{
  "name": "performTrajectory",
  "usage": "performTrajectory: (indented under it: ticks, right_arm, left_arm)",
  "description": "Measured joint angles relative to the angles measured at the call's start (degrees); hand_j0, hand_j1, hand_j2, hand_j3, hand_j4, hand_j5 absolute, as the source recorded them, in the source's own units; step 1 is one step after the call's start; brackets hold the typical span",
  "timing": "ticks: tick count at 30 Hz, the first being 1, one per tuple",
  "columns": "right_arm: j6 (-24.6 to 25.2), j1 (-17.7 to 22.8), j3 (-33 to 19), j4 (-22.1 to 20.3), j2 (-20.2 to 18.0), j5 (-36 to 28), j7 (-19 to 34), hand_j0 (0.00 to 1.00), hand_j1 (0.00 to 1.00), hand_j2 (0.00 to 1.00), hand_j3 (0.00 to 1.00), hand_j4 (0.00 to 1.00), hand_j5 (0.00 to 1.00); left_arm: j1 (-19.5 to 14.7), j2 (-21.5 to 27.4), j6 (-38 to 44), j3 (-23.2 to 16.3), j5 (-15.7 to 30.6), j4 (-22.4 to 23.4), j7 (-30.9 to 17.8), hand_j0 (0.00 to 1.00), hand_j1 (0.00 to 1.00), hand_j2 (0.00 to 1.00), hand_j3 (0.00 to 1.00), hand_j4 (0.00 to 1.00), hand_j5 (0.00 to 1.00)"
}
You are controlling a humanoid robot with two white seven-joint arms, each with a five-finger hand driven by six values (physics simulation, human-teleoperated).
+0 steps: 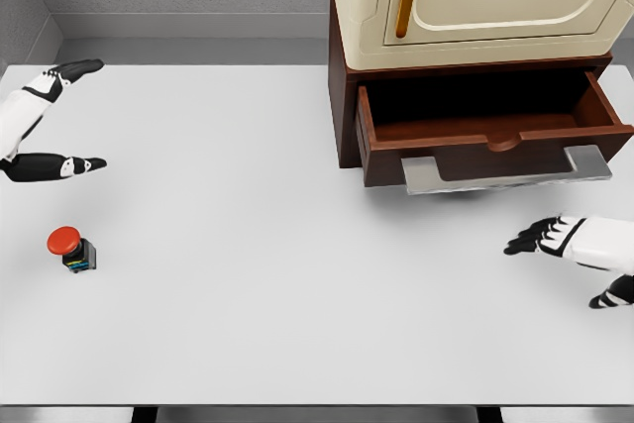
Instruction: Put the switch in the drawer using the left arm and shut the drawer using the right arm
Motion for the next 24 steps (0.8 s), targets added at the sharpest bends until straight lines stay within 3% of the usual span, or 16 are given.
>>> performTrajectory:
  ticks: [5, 6, 8, 9, 11, 17, 22, 24]
  right_arm:
    - [0.00, -1.67, 1.58, 0.02, 0.05, 0.01, 0.00, 1.00, 1.00, 1.00, 1.00, 1.00, 1.00]
    - [0.00, -1.84, 1.65, 0.04, 0.16, 0.01, 0.00, 0.93, 0.93, 0.93, 0.93, 0.93, 0.93]
    - [0.00, -2.55, 1.60, 0.06, 0.50, -0.03, 0.00, 0.66, 0.66, 0.66, 0.66, 0.66, 0.66]
    - [-0.01, -2.46, 1.40, 0.07, 0.64, -0.08, 0.00, 0.64, 0.64, 0.64, 0.64, 0.64, 0.64]
    - [-0.06, -0.09, -0.60, 0.08, 0.79, -0.17, 0.01, 0.67, 0.67, 0.67, 0.67, 0.67, 0.67]
    - [-0.06, 10.02, -14.18, 0.09, 1.22, -5.62, 0.01, 0.68, 0.68, 0.68, 0.68, 0.68, 0.68]
    - [0.00, 10.02, -19.25, 0.09, 1.62, -8.36, 0.00, 0.72, 0.72, 0.72, 0.72, 0.72, 0.72]
    - [-0.02, 10.11, -19.79, 0.09, 1.68, -8.66, 0.01, 0.72, 0.72, 0.72, 0.72, 0.72, 0.72]
  left_arm:
    - [-0.09, 0.00, 0.00, 0.00, 0.00, 0.00, 0.00, 1.00, 1.00, 1.00, 1.00, 1.00, 1.00]
    - [-0.09, 0.00, 0.00, 0.00, 0.00, 0.00, 0.00, 1.00, 1.00, 1.00, 1.00, 1.00, 1.00]
    - [0.00, 0.03, 0.00, 0.01, 0.03, 0.06, 0.00, 1.00, 1.00, 1.00, 1.00, 1.00, 1.00]
    - [0.00, 0.04, 0.00, 0.03, 0.05, 0.11, 0.01, 1.00, 1.00, 1.00, 1.00, 1.00, 1.00]
    - [2.37, -0.03, -0.02, 0.03, 1.58, 0.59, 0.04, 1.00, 1.00, 1.00, 1.00, 1.00, 1.00]
    - [3.95, -0.35, -0.01, -0.29, 6.50, 0.42, 0.85, 1.00, 1.00, 1.00, 1.00, 1.00, 1.00]
    - [10.90, 3.13, 0.01, -0.96, 10.60, -1.65, 10.13, 1.00, 1.00, 1.00, 1.00, 1.00, 1.00]
    - [12.04, 5.00, 0.03, -1.16, 13.02, -2.60, 13.36, 1.00, 1.00, 1.00, 1.00, 1.00, 1.00]
